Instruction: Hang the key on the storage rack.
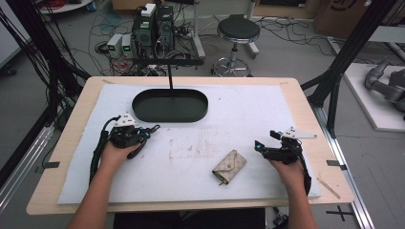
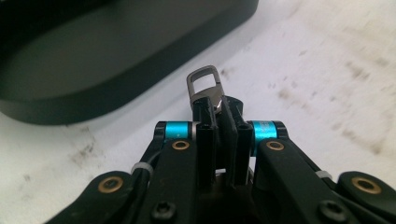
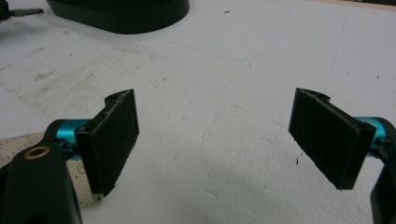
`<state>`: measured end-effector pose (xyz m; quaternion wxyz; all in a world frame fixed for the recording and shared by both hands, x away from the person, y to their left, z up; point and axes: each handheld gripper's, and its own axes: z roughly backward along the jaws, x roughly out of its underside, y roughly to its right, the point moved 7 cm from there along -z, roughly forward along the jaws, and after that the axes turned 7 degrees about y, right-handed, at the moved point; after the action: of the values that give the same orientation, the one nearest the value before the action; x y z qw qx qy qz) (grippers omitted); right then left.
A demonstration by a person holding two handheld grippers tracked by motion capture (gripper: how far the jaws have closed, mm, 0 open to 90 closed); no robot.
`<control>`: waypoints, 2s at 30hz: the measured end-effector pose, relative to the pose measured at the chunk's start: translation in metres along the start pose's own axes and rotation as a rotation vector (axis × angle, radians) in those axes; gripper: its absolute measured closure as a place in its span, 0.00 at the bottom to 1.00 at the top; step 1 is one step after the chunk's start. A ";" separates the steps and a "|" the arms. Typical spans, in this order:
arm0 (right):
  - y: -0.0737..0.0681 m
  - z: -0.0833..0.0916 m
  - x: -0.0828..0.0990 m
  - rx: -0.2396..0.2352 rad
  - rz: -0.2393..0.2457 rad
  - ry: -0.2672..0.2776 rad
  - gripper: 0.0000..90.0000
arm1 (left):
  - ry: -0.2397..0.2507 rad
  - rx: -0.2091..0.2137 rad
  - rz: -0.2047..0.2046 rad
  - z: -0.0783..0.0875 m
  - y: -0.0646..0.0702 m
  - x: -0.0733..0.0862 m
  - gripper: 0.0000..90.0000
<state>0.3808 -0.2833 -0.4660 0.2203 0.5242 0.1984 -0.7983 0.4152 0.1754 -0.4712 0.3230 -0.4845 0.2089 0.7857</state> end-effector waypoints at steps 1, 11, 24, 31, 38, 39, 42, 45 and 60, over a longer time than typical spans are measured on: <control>0.000 0.000 0.000 -0.001 0.001 0.000 0.18 | 0.038 0.004 0.006 0.005 0.001 -0.007 0.95; 0.000 0.001 0.000 0.000 -0.002 0.003 0.18 | 0.144 -0.013 -0.017 0.027 -0.005 -0.046 0.97; 0.004 0.002 0.000 0.005 -0.010 0.009 0.18 | 0.244 -0.082 -0.015 0.044 -0.036 -0.098 0.98; 0.005 0.002 0.000 0.007 -0.013 0.010 0.18 | 0.250 -0.144 -0.025 0.046 -0.060 -0.125 0.98; 0.008 0.004 0.001 0.016 -0.021 0.010 0.18 | 0.243 -0.202 -0.052 0.049 -0.082 -0.149 0.98; 0.009 0.004 0.001 0.018 -0.021 0.010 0.18 | 0.254 -0.212 -0.048 0.049 -0.085 -0.152 0.98; 0.010 0.005 0.002 0.020 -0.025 0.008 0.18 | 0.236 -0.237 -0.052 0.047 -0.094 -0.157 0.98; 0.012 0.006 0.002 0.023 -0.028 0.010 0.18 | 0.205 -0.261 -0.063 0.040 -0.100 -0.156 0.98; 0.012 0.005 0.004 0.021 -0.030 0.003 0.18 | 0.114 -0.250 -0.103 0.002 -0.098 -0.145 0.98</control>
<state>0.3823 -0.2968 -0.4684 0.2025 0.5246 0.1980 -0.8029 0.5306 0.2015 -0.3425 0.2874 -0.5750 0.1023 0.7591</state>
